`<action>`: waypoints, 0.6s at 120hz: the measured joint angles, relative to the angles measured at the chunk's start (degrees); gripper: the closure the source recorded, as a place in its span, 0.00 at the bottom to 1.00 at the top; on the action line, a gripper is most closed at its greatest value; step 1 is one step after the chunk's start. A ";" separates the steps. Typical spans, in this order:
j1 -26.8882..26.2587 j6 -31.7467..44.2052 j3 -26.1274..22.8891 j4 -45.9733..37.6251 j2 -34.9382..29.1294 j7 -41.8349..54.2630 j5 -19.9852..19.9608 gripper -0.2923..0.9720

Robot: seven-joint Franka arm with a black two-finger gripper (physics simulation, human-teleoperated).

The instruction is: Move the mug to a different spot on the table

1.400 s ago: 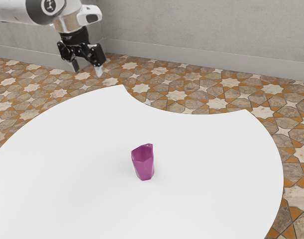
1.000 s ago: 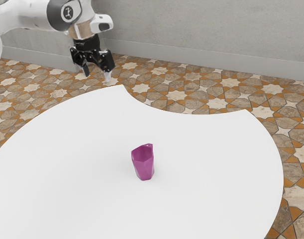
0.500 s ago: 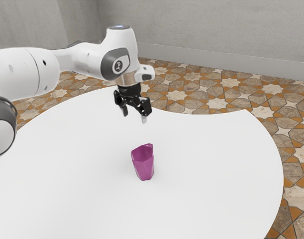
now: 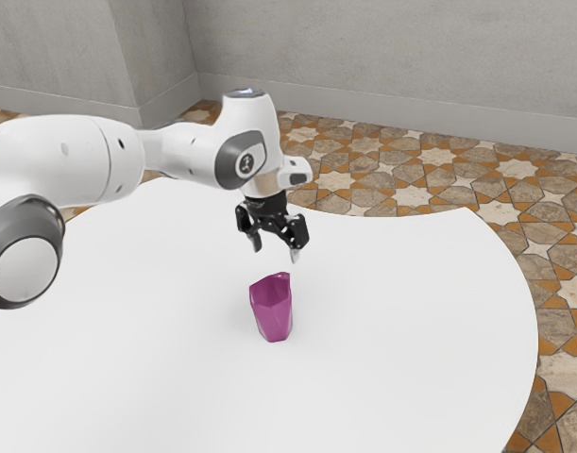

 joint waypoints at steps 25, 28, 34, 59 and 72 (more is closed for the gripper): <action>-0.41 0.29 0.06 -0.13 0.97 -1.01 0.12 0.25; -0.42 0.30 0.07 -0.15 1.14 -1.11 0.14 0.25; -0.48 0.32 0.04 -0.06 1.63 -1.29 0.32 0.25; -1.09 -0.18 -0.01 0.03 1.99 -1.62 1.24 0.25; -1.22 -0.38 0.00 0.20 2.41 -1.56 1.36 0.25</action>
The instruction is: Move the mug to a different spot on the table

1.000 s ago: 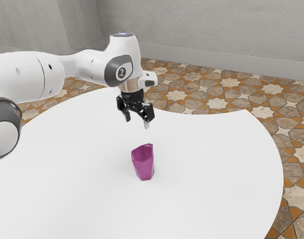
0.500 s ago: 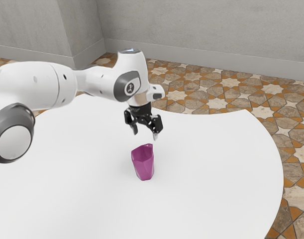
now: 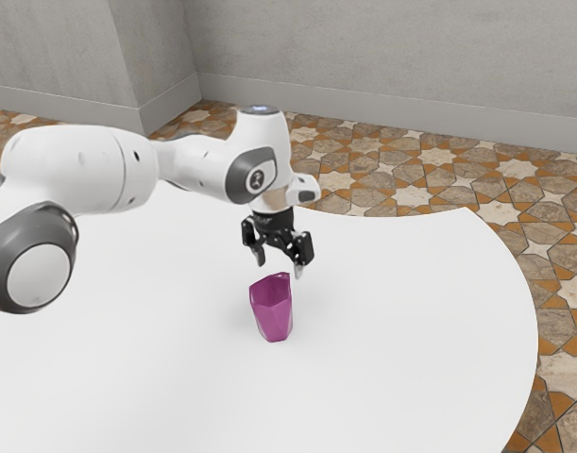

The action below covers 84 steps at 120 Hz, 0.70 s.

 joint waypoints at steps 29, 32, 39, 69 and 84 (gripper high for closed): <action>-0.34 -0.02 -0.01 0.39 1.56 0.11 0.03 0.25; -0.32 -0.02 -0.01 0.53 1.61 0.12 0.04 0.25; -0.25 0.00 0.00 0.88 2.05 0.14 0.04 0.25; -0.20 0.16 0.01 2.25 3.55 0.24 0.03 0.25; -0.16 0.18 -0.01 2.23 3.92 0.40 0.01 0.25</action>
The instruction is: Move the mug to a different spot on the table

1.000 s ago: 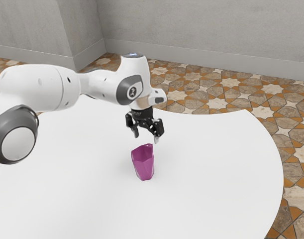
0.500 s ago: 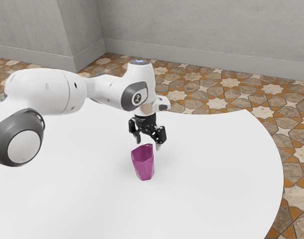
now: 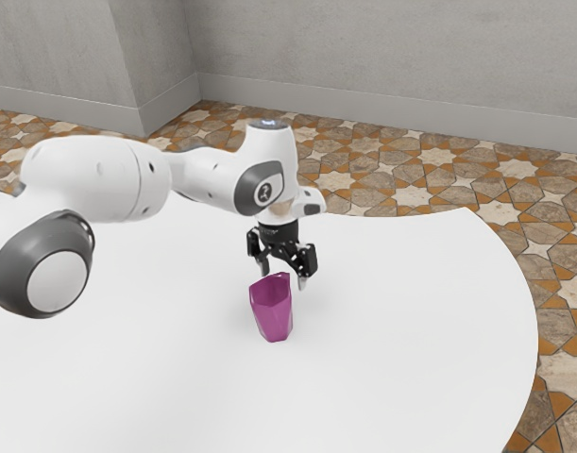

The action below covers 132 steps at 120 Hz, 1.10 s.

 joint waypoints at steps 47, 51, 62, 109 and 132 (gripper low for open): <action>0.30 0.07 0.07 0.03 0.73 0.35 -0.13 0.25; 0.32 0.03 0.08 -0.01 0.68 0.37 -0.17 0.25; 0.11 -0.08 0.18 -0.13 0.44 0.43 -0.31 0.27; 0.04 -0.83 0.51 -0.64 -0.25 0.57 -0.45 0.34; -0.03 -1.20 0.47 -1.03 -0.78 0.60 -0.53 0.37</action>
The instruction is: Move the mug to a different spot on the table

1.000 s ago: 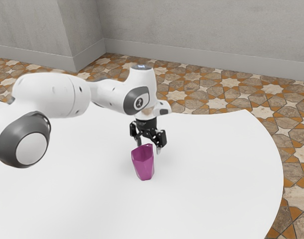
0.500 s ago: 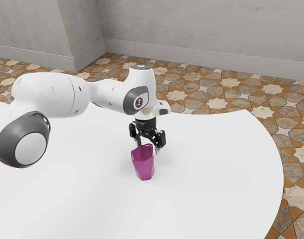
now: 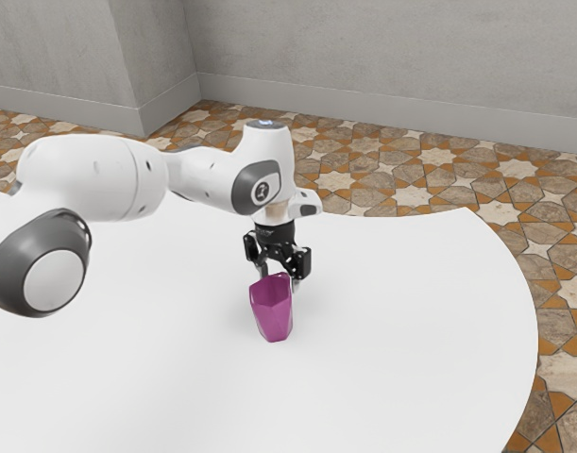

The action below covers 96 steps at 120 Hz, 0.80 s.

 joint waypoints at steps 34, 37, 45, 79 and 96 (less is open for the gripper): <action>-0.08 -0.65 -0.03 -0.85 -0.74 0.04 -0.25 0.42; -0.08 -0.68 -0.03 -0.85 -0.74 0.04 -0.25 0.43; -0.09 -0.75 -0.03 -0.86 -0.77 0.05 -0.27 0.47; 0.45 -1.87 -0.14 -0.25 -0.73 -0.08 -0.26 0.72; 1.94 -6.73 -0.10 2.61 -0.31 -0.38 -2.66 0.75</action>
